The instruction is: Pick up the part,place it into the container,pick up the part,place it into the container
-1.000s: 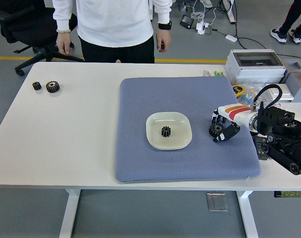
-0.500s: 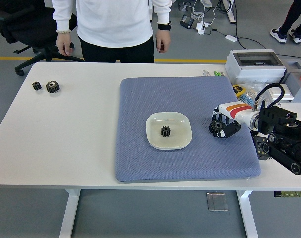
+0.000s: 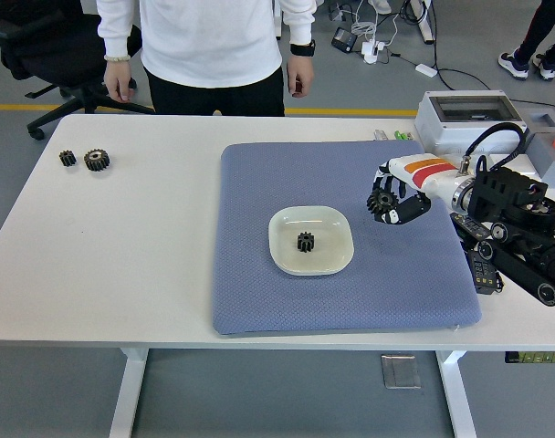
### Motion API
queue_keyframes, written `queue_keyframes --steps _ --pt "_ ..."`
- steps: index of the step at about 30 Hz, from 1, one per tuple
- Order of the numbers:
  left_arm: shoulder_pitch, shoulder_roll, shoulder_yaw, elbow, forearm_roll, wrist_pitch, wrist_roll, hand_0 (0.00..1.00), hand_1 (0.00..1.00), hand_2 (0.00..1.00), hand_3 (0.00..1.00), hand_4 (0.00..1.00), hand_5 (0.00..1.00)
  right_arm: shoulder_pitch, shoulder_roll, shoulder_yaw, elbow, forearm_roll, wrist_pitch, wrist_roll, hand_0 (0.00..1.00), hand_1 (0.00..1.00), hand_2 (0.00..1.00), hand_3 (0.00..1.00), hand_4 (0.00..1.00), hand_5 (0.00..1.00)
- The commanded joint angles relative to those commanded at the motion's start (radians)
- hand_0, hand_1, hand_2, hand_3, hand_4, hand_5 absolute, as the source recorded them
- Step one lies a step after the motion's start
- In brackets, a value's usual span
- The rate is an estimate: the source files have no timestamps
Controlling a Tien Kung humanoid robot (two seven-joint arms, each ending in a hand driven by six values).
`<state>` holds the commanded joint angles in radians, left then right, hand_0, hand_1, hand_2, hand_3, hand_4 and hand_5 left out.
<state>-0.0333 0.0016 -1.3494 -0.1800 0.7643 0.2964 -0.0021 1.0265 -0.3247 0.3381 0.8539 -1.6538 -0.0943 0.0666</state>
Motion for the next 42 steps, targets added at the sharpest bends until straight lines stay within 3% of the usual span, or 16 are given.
queue_keyframes --steps 7,17,18,23,24,35,42 --pt "-0.001 0.001 0.002 0.0 -0.001 -0.003 0.0 0.692 0.68 0.78 0.673 0.78 0.649 0.032 0.04 -0.014 0.074 0.003 0.019 -0.018 0.208 0.385 0.467 0.485 0.769 0.207" --pt "-0.005 0.004 0.012 0.0 -0.011 -0.004 -0.004 0.692 0.68 0.78 0.672 0.78 0.649 0.046 0.078 -0.058 0.052 0.022 0.086 -0.053 0.221 0.416 0.512 0.508 0.795 0.21" --pt "-0.005 0.004 0.012 0.0 -0.012 -0.004 -0.004 0.692 0.68 0.778 0.673 0.781 0.649 0.046 0.079 -0.058 0.046 0.027 0.096 -0.058 0.24 0.444 0.685 0.638 0.972 0.337" --pt "-0.003 0.004 0.015 0.0 -0.013 -0.004 -0.004 0.692 0.68 0.778 0.673 0.781 0.649 0.045 0.072 -0.05 0.029 0.035 0.136 -0.06 0.24 0.444 0.685 0.638 0.972 0.337" --pt "-0.003 0.004 0.014 0.0 -0.013 -0.004 -0.003 0.692 0.68 0.778 0.674 0.781 0.649 0.045 0.071 -0.049 0.028 0.036 0.142 -0.061 0.268 0.495 0.803 0.901 0.998 0.427" --pt "-0.002 0.002 0.001 0.0 0.002 -0.003 0.0 0.692 0.68 0.778 0.673 0.781 0.65 0.046 0.068 -0.045 0.021 0.048 0.139 -0.051 0.278 0.498 0.833 0.944 0.998 0.476" --pt "-0.003 0.003 -0.001 0.0 0.007 -0.004 0.0 0.692 0.68 0.777 0.673 0.782 0.652 0.039 0.041 0.03 0.038 0.044 0.113 -0.041 0.312 0.51 0.826 0.934 0.998 0.471"
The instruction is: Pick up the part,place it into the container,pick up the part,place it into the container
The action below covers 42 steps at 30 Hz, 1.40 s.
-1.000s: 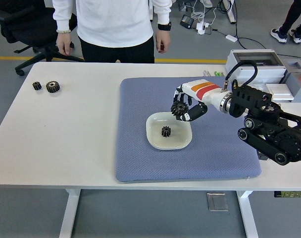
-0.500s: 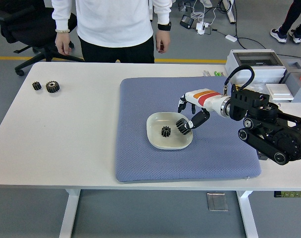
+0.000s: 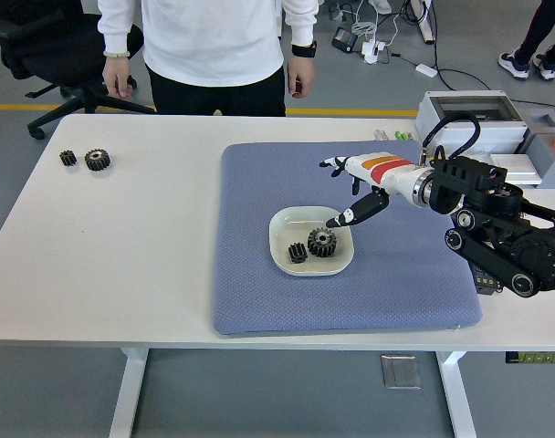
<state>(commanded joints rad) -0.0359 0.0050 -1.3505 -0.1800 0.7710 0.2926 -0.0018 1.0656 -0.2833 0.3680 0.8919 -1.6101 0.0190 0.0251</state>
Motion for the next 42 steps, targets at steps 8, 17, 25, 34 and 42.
queue_keyframes --steps 8,17,25,34,42 --pt "0.003 0.001 -0.002 0.0 0.005 0.002 0.001 0.691 0.678 0.777 0.672 0.782 0.653 -0.035 -0.057 0.141 -0.06 0.041 -0.017 0.004 0.431 0.574 0.826 0.928 0.998 0.478" --pt "0.01 -0.001 -0.007 0.0 0.009 0.003 0.002 0.691 0.677 0.777 0.674 0.782 0.653 -0.101 -0.148 0.26 -0.176 0.117 -0.021 0.013 0.53 0.618 0.826 0.924 0.998 0.492" --pt "0.018 -0.005 -0.014 0.0 0.019 0.006 0.008 0.691 0.683 0.777 0.672 0.78 0.655 -0.137 -0.179 0.276 -0.203 0.127 -0.012 0.019 0.559 0.633 0.824 0.91 0.998 0.505" --pt "0.012 -0.005 -0.008 0.0 0.015 0.006 0.008 0.69 0.684 0.777 0.671 0.78 0.655 -0.194 -0.202 0.248 -0.255 0.369 -0.016 0.029 0.616 0.66 0.825 0.903 0.998 0.535" --pt "0.009 -0.005 -0.007 0.0 0.011 0.004 0.007 0.69 0.686 0.778 0.669 0.779 0.654 -0.279 -0.209 0.362 -0.2 0.707 0.065 0.041 0.769 0.757 0.841 0.875 0.998 0.755"
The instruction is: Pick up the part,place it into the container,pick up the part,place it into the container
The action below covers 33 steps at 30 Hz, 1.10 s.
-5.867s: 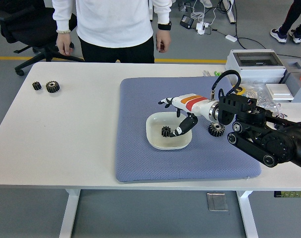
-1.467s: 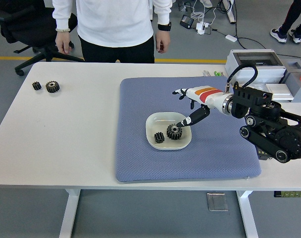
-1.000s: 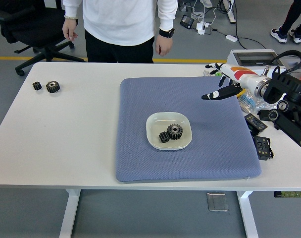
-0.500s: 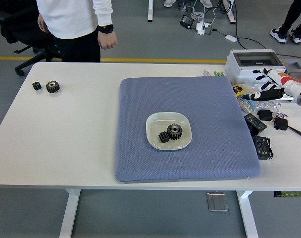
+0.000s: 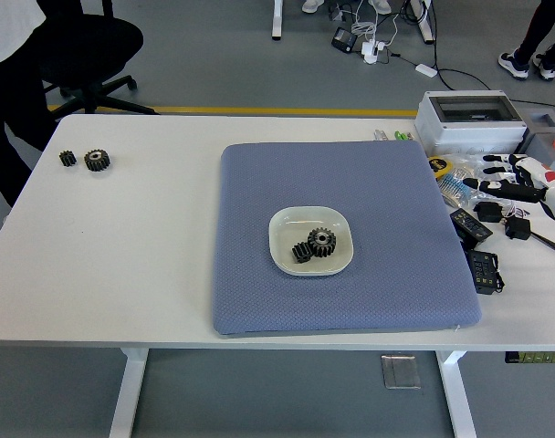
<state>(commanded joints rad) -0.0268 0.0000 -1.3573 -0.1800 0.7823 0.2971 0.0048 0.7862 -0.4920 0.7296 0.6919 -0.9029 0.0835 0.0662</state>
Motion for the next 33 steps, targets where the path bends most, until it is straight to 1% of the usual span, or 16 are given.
queue_keyframes --steps 1,2,6,7,12,13,18,19,22,27,30,33 --pt "0.0 0.0 0.0 0.0 0.0 0.0 0.0 0.69 0.687 0.779 0.669 0.776 0.652 -0.009 -0.001 0.014 0.006 0.039 0.018 -0.001 0.809 0.787 0.851 0.884 0.998 0.83" --pt "-0.001 0.0 0.001 0.0 -0.003 0.0 -0.001 0.69 0.687 0.779 0.669 0.776 0.652 -0.019 -0.001 0.032 0.013 0.085 0.037 -0.001 0.809 0.787 0.851 0.884 0.998 0.83" --pt "-0.003 0.0 0.003 0.0 -0.005 -0.001 -0.001 0.69 0.687 0.779 0.669 0.776 0.652 -0.048 0.003 0.089 0.03 0.253 0.075 0.013 0.809 0.787 0.851 0.884 0.998 0.83" --pt "-0.003 0.0 0.003 0.0 -0.005 -0.001 -0.001 0.69 0.691 0.779 0.668 0.775 0.652 -0.054 0.005 0.103 0.035 0.292 0.081 0.018 0.868 0.816 0.862 0.895 0.998 0.99" --pt "-0.005 0.0 -0.003 0.0 0.003 -0.002 0.0 0.69 0.691 0.779 0.668 0.775 0.652 -0.11 0.021 0.218 0.088 0.507 0.131 0.046 0.868 0.816 0.862 0.895 0.998 0.99" --pt "-0.006 0.0 -0.004 0.0 0.005 -0.002 0.0 0.69 0.693 0.779 0.667 0.774 0.655 -0.119 0.023 0.24 0.097 0.546 0.134 0.05 0.904 0.836 0.872 0.905 0.998 0.998" --pt "-0.007 0.0 -0.008 0.0 0.008 -0.003 -0.001 0.69 0.693 0.779 0.667 0.774 0.655 -0.198 0.031 0.366 0.176 0.751 0.13 0.053 0.904 0.836 0.872 0.905 0.998 0.998" --pt "-0.007 0.0 -0.008 0.0 0.008 -0.003 -0.002 0.69 0.693 0.778 0.669 0.772 0.653 -0.214 0.034 0.386 0.19 0.772 0.128 0.053 0.924 0.839 0.875 0.907 0.998 0.998" --pt "-0.007 0.0 -0.009 0.0 0.012 -0.003 0.0 0.69 0.693 0.778 0.669 0.772 0.653 -0.264 0.044 0.445 0.228 0.742 0.122 0.047 0.924 0.839 0.875 0.907 0.998 0.998" --pt "-0.006 0.0 -0.016 0.0 0.02 -0.004 0.001 0.69 0.694 0.777 0.668 0.771 0.654 -0.342 0.064 0.52 0.294 0.641 0.117 0.022 0.933 0.842 0.876 0.905 0.998 0.998" --pt "-0.006 0.0 -0.019 0.0 0.023 -0.004 0.001 0.69 0.694 0.777 0.668 0.771 0.654 -0.394 0.084 0.564 0.346 0.553 0.097 0.004 0.933 0.842 0.876 0.905 0.998 0.998" --pt "-0.006 0.0 -0.02 0.0 0.026 -0.004 0.002 0.69 0.695 0.778 0.668 0.77 0.653 -0.424 0.098 0.595 0.378 0.497 0.088 -0.005 0.933 0.841 0.875 0.903 0.998 0.998"
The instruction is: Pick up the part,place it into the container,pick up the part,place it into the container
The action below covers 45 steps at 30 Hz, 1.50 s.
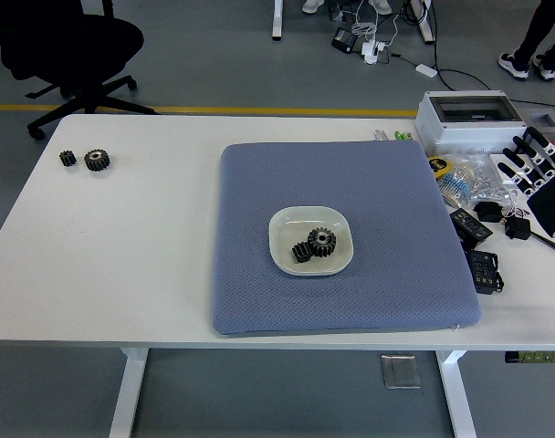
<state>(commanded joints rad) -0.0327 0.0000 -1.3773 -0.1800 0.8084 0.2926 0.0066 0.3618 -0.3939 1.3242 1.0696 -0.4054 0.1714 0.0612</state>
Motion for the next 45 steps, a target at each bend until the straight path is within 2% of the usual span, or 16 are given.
queue_keyframes --steps 7,17,28,45 --pt "-0.003 0.0 -0.004 0.0 0.005 -0.002 -0.001 0.69 0.695 0.778 0.668 0.769 0.653 -0.059 0.036 0.073 0.074 -0.169 -0.026 -0.002 0.932 0.843 0.874 0.903 0.998 0.998" --pt "0.0 0.0 -0.01 0.0 0.014 -0.002 0.0 0.691 0.696 0.778 0.668 0.769 0.654 -0.123 0.078 0.124 0.119 -0.253 -0.018 0.003 0.947 0.848 0.879 0.907 0.998 0.998" --pt "0.005 0.0 -0.025 0.0 0.034 -0.002 0.002 0.69 0.697 0.778 0.666 0.766 0.654 -0.159 0.08 0.145 0.13 -0.266 -0.019 0.014 0.952 0.849 0.879 0.903 0.998 0.998" --pt "-0.002 0.0 -0.022 0.0 0.026 -0.005 -0.001 0.69 0.699 0.778 0.668 0.765 0.657 -0.153 0.075 0.154 0.135 -0.262 -0.022 0.019 0.952 0.848 0.879 0.898 0.998 0.998"
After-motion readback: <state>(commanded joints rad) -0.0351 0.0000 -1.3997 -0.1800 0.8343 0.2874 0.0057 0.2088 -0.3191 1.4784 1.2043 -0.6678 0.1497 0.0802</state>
